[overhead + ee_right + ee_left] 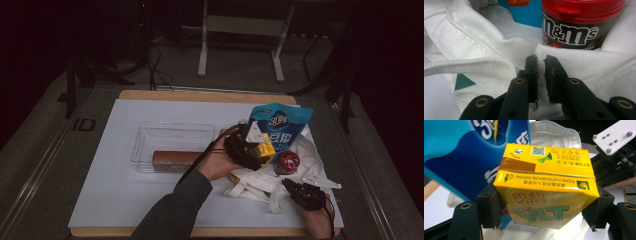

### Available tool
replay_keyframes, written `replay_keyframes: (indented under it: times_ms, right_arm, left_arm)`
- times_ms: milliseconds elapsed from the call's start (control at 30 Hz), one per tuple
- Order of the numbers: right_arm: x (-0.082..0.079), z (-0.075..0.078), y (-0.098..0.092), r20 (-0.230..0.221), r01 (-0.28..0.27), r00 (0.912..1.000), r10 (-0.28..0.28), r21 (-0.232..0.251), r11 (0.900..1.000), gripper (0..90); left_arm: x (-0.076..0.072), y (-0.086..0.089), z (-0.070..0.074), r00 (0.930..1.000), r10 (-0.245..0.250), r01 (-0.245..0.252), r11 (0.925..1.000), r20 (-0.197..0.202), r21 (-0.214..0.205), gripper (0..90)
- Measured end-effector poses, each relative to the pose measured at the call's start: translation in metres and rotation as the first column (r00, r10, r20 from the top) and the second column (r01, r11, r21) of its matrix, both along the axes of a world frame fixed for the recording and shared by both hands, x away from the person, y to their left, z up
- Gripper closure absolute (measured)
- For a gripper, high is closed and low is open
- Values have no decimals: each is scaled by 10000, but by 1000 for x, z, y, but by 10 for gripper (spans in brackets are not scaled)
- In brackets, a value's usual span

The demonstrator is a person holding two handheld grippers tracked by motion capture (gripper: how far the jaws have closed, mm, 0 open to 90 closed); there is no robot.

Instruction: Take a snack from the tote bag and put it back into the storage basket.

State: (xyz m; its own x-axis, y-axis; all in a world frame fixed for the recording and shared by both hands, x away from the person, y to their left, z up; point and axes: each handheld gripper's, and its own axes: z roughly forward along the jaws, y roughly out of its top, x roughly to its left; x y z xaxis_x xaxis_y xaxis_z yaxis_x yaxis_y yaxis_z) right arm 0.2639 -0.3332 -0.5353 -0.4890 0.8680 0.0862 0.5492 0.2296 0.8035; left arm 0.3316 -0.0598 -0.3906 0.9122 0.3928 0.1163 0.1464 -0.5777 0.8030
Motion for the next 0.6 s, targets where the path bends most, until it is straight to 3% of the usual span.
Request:
replay_keyframes:
  times_ms: [600]
  right_arm:
    - [0,0,0,8,-1,10000,1,-15,10000,803]
  left_arm:
    - [0,29,11,9984,557,-555,9979,58,-322,288]
